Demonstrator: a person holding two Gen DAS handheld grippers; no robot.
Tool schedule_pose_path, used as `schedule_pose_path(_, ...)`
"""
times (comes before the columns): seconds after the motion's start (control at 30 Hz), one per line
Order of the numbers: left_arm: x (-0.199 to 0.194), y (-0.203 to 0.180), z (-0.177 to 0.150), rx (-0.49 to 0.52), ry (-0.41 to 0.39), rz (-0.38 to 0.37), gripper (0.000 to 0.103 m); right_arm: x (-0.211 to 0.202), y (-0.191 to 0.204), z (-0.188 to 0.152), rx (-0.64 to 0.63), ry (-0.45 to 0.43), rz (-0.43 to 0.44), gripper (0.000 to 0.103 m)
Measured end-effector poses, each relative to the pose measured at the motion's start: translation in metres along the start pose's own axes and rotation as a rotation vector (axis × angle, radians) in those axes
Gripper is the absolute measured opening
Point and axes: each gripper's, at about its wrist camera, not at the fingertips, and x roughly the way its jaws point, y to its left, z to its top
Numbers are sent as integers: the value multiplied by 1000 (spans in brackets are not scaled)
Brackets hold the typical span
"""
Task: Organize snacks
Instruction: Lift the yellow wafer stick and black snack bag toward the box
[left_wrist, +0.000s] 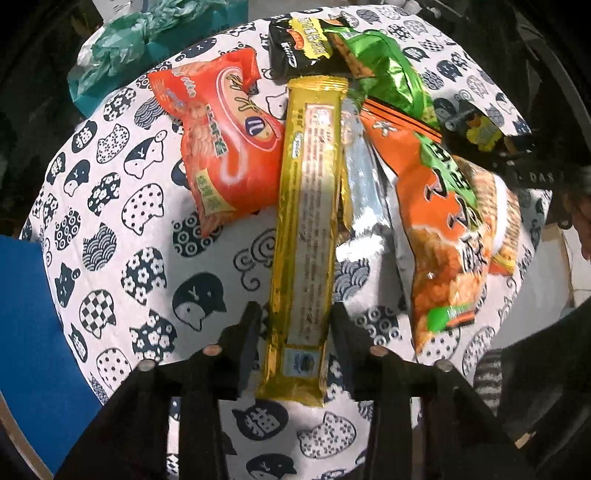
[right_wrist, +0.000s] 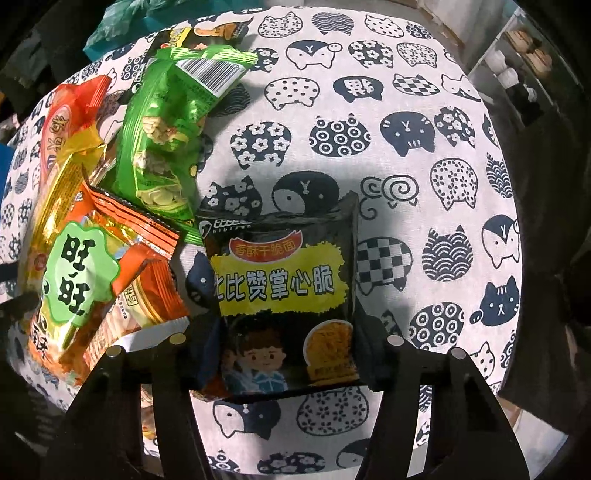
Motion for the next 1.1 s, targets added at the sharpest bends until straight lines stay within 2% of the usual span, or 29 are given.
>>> schedule_pose_path(0.07,4,0,7,-13,0,7,60,1,3,1,1,-2,0,61)
schedule_pose_path(0.1,7,1,12,-25,-1,4,61,2,3,0,0,-4,1,62)
schedule_pose_path(0.2,13,-2,31,-41,-9,-23,62,3,8,-1,-5,-10,2,64)
schedule_pose_path(0.3,20,-3,43,-34,-20,-10,65,6,5,1,-12,-17,-2,66)
schedule_pose_path(0.47,30,-2,57,-36,-39,-21,65,10,5,9,-23,-30,-22,66)
schedule_pose_path(0.5,31,-1,58,-34,-45,-31,60,10,5,9,-27,-32,-29,65)
schedule_pose_path(0.53,31,3,60,-34,-47,-42,53,10,7,8,-29,-37,-33,60)
schedule_pose_path(0.57,32,8,60,-36,-45,-58,38,9,10,9,-31,-42,-38,56)
schedule_pose_path(0.6,32,9,58,-38,-38,-72,34,8,11,9,-28,-49,-39,56)
schedule_pose_path(0.83,18,2,43,14,-69,6,32,-9,5,10,8,-77,-51,55)
schedule_pose_path(1.1,-21,3,22,-1,-144,32,32,-47,8,9,31,-142,-54,55)
